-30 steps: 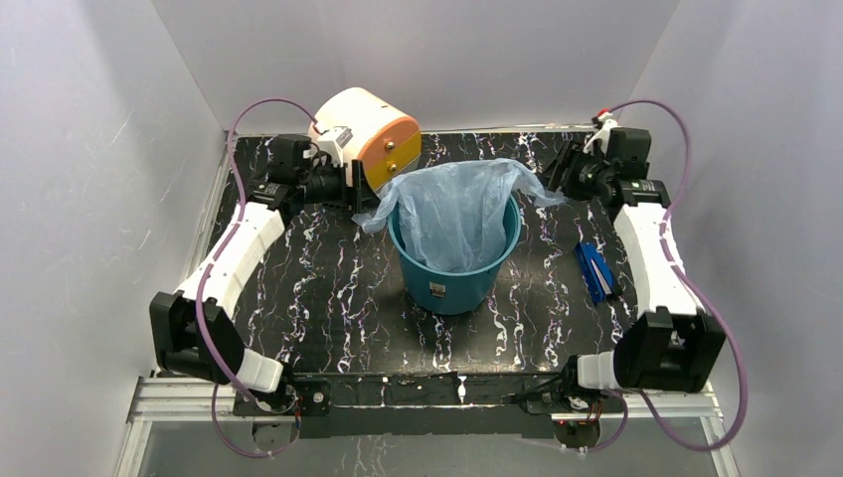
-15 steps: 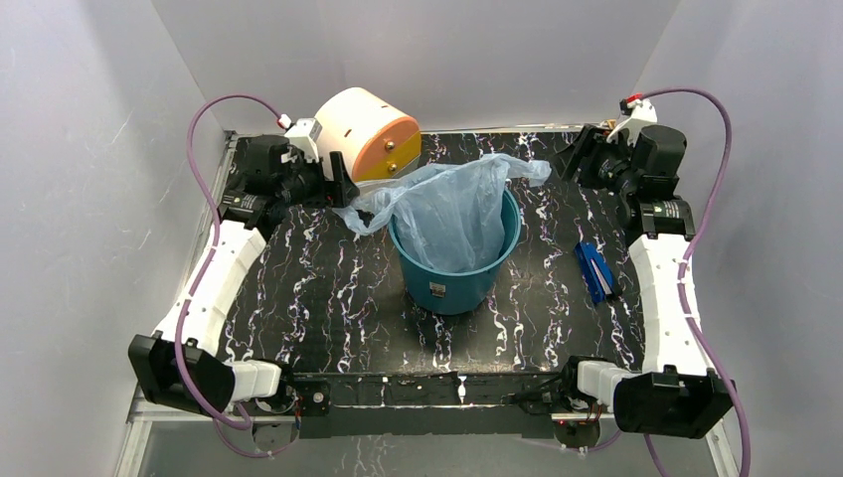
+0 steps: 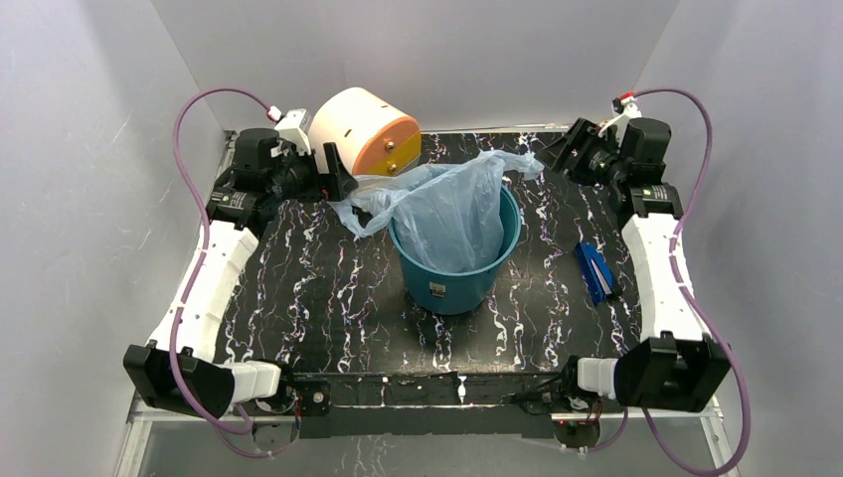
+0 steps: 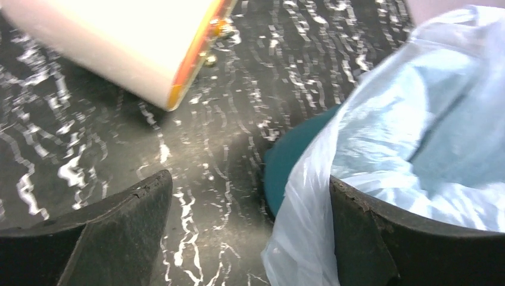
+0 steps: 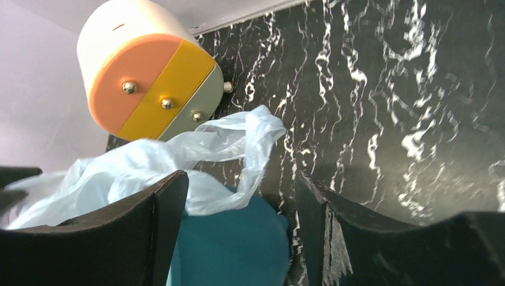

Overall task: Put the trash bags into the trash bin
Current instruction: Place the trash bag in the trash bin.

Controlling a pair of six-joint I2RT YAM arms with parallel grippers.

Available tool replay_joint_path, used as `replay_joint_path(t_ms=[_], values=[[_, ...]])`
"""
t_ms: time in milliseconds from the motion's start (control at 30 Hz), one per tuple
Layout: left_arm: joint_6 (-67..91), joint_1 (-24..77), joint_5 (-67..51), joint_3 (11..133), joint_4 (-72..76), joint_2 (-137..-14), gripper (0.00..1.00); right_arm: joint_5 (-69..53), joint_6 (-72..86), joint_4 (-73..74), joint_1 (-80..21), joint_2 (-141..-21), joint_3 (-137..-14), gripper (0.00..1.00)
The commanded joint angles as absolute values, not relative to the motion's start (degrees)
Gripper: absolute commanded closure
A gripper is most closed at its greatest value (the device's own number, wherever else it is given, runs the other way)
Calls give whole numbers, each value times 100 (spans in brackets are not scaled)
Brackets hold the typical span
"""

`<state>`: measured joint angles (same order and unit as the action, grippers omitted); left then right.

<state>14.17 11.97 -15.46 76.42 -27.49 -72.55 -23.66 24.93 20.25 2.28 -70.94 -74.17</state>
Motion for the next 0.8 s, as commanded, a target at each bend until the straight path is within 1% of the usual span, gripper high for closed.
replay_joint_path(t_ms=[0, 233, 367, 600, 667, 767], values=[[1522, 1160, -3069, 8052, -2925, -7440, 12, -2199, 3423, 1927, 259, -7336, -7576, 25], [1477, 1146, -2721, 8079, -3015, -7382, 12, -2323, 3576, 1849, 311, -7506, -7535, 24], [1327, 1143, -2358, 8118, -3282, -7392, 13, -2777, 3542, 1833, 357, -7620, -7593, 23], [1616, 1143, -1681, 7477, -3069, -6876, 13, -3135, 3795, 1694, 425, -7924, -7679, 23], [1719, 1143, -1581, 7281, -2932, -6778, 13, -3426, 3830, 1728, 442, -8068, -7751, 25], [2039, 1143, -1513, 6879, -2542, -6683, 13, -3843, 3781, 1951, 444, -8249, -7771, 35]])
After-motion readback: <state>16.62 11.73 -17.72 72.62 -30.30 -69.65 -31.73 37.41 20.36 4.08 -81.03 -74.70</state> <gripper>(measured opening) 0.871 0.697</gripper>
